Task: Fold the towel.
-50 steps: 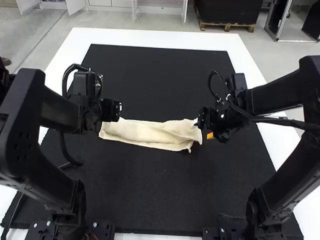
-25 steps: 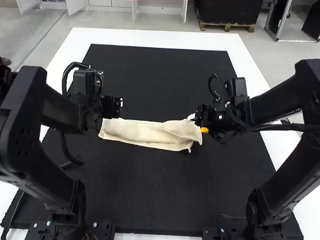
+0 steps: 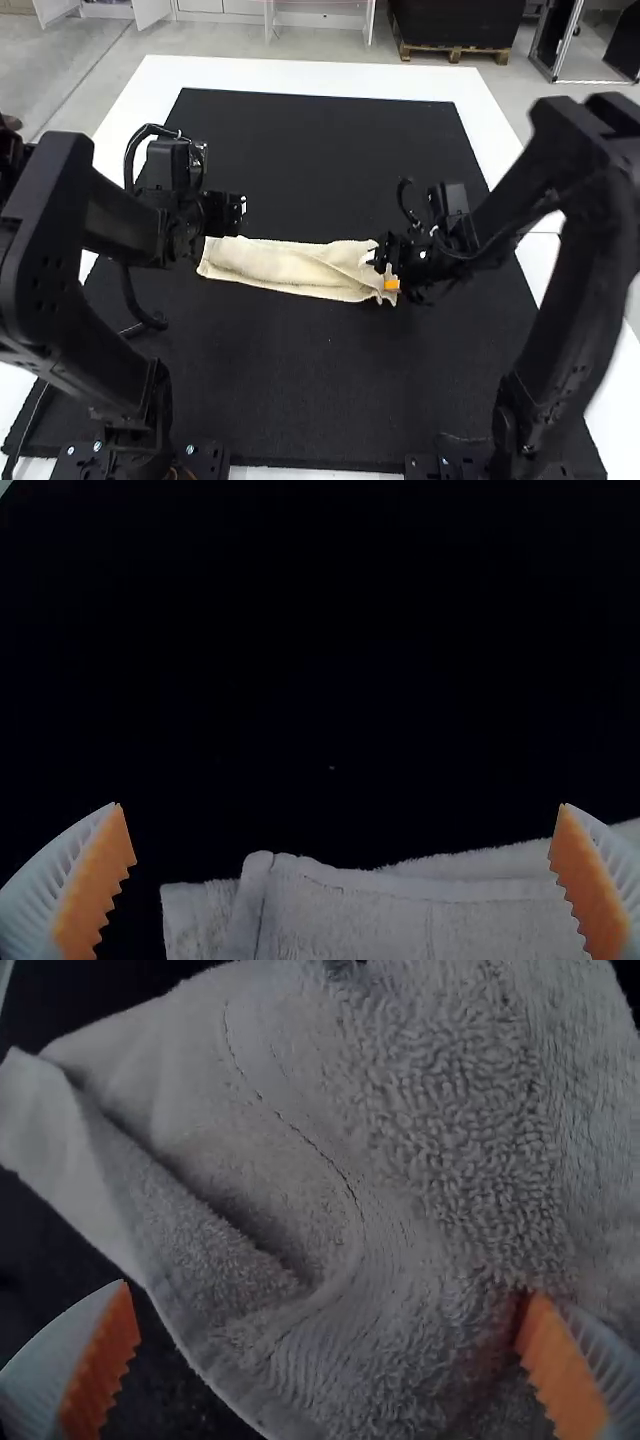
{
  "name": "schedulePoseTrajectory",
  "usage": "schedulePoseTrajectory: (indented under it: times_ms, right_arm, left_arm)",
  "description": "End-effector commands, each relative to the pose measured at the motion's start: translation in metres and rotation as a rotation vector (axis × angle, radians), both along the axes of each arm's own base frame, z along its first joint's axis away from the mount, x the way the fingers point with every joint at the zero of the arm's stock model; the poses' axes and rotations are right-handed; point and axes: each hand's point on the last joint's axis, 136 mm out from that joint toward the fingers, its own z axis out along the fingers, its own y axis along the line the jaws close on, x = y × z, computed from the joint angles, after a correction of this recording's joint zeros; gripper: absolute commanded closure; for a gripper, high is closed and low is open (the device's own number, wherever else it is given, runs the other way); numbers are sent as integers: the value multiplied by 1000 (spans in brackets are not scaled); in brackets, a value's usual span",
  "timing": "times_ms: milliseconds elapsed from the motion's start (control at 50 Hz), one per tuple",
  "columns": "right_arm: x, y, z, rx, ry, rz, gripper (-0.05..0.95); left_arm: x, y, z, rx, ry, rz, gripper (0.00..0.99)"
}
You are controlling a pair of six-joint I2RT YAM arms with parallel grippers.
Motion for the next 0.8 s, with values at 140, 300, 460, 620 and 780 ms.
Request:
schedulePoseTrajectory:
  times_ms: [140,300,460,620,780]
  right_arm:
    - [-37,24,-59,-17,187,106,-8]
    - [-17,20,-35,11,138,80,-8]
    - [-3,31,19,60,59,77,-8]
    - [7,32,58,78,-22,51,-8]
    - [8,33,79,82,-72,49,-8]
  left_arm:
    - [5,-3,9,-18,-25,-19,21]
    - [5,-5,9,-22,-25,-27,21]
    - [5,-7,10,-29,-27,-34,21]
    - [4,-7,9,-30,-24,-35,21]
    - [4,-8,9,-32,-24,-40,21]
